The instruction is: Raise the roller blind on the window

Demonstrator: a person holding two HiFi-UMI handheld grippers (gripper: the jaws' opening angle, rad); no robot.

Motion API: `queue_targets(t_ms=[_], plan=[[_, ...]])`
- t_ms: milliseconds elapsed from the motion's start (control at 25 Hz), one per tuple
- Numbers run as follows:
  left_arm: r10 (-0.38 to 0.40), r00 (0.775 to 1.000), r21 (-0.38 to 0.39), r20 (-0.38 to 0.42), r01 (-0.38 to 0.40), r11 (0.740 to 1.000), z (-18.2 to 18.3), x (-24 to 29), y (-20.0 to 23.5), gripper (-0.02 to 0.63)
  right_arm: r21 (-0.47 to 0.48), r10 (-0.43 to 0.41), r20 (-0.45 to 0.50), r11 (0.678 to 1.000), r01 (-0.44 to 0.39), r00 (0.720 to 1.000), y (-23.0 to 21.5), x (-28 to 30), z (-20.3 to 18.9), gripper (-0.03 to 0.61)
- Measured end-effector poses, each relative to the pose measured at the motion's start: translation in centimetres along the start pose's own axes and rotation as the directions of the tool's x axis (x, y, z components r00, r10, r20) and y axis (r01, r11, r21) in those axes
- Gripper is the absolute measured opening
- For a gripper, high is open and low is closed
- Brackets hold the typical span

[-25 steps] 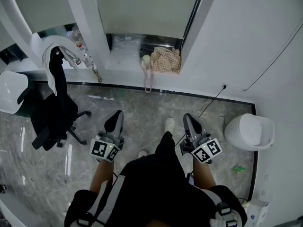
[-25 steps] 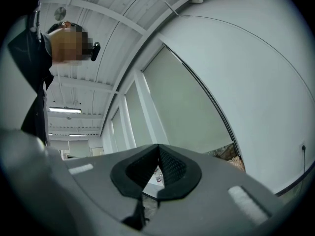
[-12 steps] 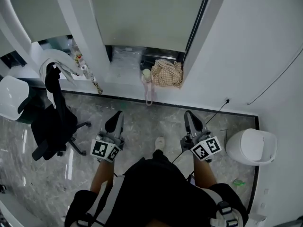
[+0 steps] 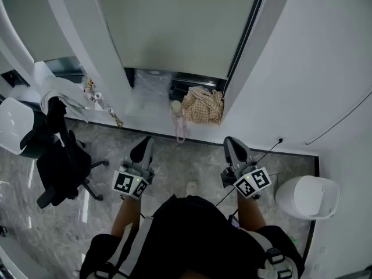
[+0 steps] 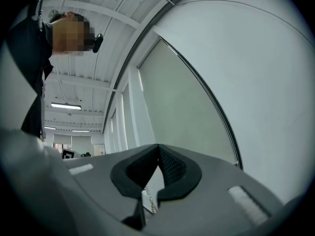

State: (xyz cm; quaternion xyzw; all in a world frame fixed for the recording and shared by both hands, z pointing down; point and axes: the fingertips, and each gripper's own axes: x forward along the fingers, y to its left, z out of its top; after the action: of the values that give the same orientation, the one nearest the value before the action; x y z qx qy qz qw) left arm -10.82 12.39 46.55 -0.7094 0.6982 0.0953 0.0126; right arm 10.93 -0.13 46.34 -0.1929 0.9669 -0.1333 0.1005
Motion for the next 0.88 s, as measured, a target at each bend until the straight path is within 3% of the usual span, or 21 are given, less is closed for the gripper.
queue_targets(t_ms=[400, 640, 880], plan=[[0.022, 0.999, -0.027, -0.046, -0.023, 0.999, -1.9, 8.8, -0.3, 0.000, 0.021, 0.027, 0.029, 0.999, -0.027, 0.999, -6.3, 3.6, 2.3, 0.005], [-0.067, 0.997, -0.054, -0.025, 0.065, 0.996, -1.8, 12.9, -1.3, 0.000, 0.040, 0.019, 0.041, 0.999, -0.021, 0.999, -8.2, 5.6, 2.7, 0.005], [-0.157, 0.988, -0.078, 0.001, 0.157, 0.985, -2.0, 16.7, 0.1, 0.000, 0.002, -0.046, 0.054, 0.999, 0.046, 0.997, -9.5, 7.3, 3.1, 0.005]])
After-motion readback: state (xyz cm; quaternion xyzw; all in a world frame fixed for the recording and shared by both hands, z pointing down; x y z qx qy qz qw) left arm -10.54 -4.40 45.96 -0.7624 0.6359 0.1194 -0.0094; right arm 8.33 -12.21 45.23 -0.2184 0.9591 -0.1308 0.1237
